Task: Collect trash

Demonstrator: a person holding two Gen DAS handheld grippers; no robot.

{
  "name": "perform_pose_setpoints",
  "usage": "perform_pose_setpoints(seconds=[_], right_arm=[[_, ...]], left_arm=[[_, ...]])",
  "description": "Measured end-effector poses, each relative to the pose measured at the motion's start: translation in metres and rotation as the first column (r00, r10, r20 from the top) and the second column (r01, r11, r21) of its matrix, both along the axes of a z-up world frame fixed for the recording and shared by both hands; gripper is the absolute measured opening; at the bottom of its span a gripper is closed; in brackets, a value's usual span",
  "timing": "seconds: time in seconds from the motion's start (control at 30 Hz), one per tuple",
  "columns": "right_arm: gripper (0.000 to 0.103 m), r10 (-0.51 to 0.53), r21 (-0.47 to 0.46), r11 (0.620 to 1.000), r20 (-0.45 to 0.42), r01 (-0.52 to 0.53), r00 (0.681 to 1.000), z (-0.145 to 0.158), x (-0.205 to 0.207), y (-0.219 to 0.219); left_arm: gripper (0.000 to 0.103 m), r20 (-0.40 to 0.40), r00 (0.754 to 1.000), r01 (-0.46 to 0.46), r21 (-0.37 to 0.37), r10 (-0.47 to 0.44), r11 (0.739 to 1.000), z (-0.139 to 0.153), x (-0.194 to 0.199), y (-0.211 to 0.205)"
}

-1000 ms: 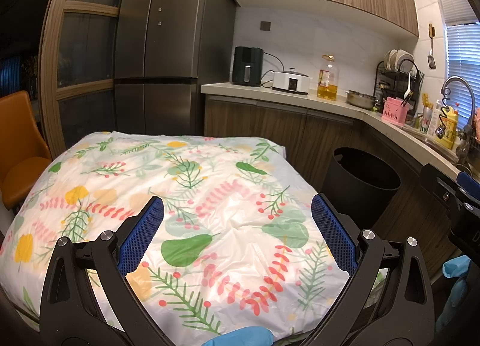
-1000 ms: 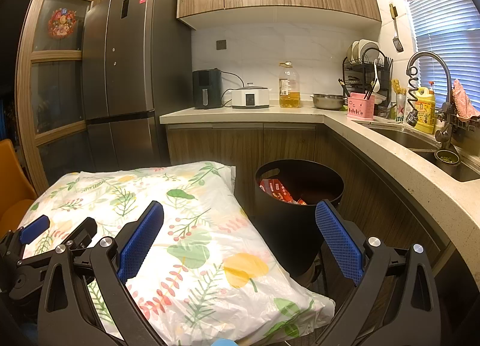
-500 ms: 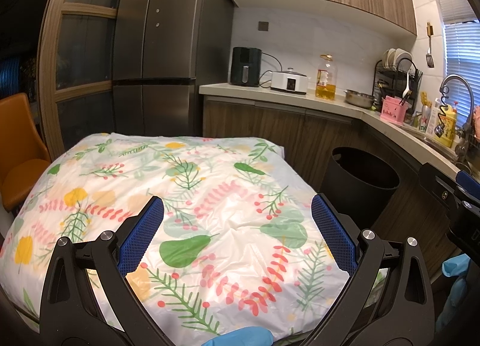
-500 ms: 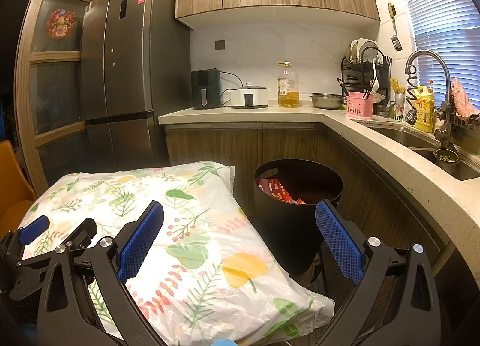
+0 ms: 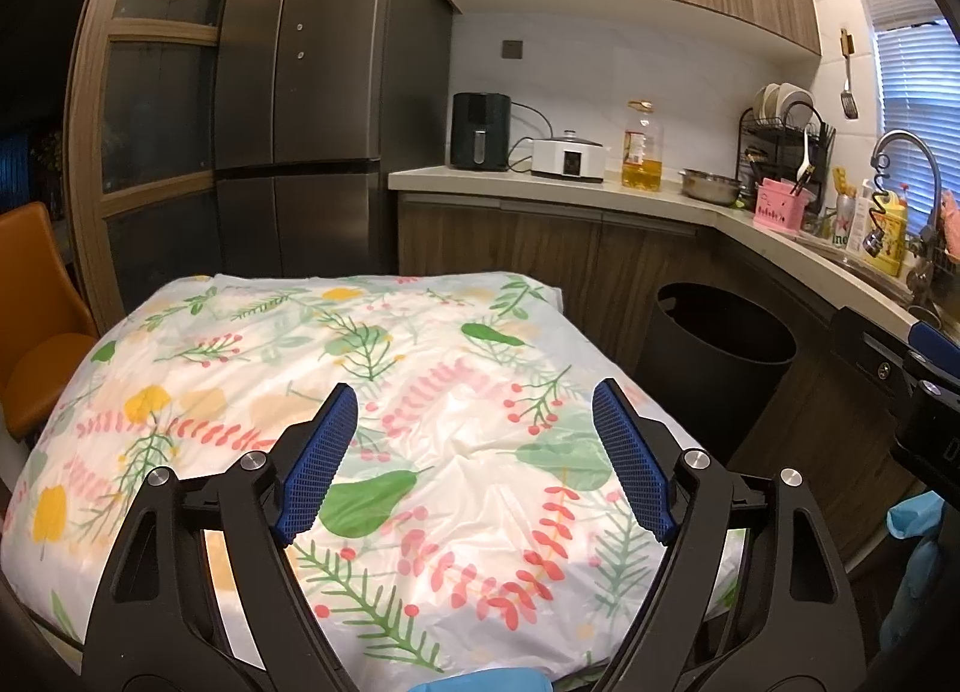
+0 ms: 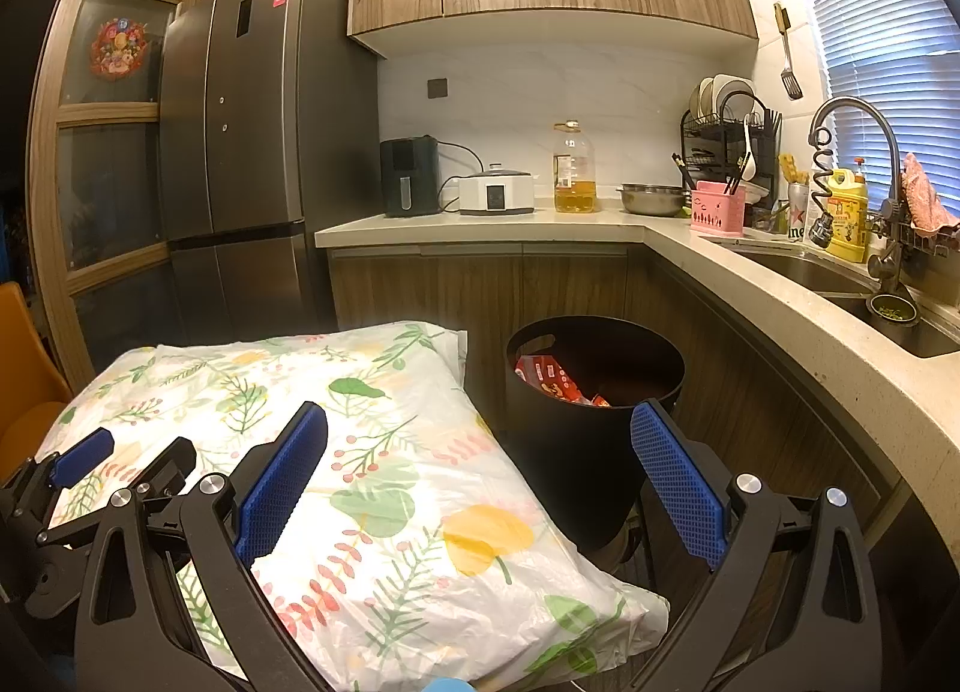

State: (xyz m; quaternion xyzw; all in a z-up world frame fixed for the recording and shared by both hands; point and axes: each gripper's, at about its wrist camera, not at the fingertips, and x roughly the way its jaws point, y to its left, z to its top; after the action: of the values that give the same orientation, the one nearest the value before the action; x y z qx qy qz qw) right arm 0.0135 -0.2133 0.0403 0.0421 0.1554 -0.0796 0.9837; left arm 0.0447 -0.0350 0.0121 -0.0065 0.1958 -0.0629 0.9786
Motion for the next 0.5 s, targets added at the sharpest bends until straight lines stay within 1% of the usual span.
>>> perform_pose_setpoints(seconds=[0.43,0.5], right_arm=[[0.097,0.0,0.004,1.0,0.002,0.0,1.0,-0.0001,0.0007,-0.0009],[0.097,-0.001,0.003,1.0,0.002,0.001,1.0,-0.0007,0.0005,-0.0008]], left_arm=[[0.08,-0.003,1.0,-0.013,-0.002,0.013,1.0,0.0,0.0017,-0.0006],[0.082,-0.003,1.0,-0.012,-0.001,0.012,1.0,0.0,0.0019,-0.0003]])
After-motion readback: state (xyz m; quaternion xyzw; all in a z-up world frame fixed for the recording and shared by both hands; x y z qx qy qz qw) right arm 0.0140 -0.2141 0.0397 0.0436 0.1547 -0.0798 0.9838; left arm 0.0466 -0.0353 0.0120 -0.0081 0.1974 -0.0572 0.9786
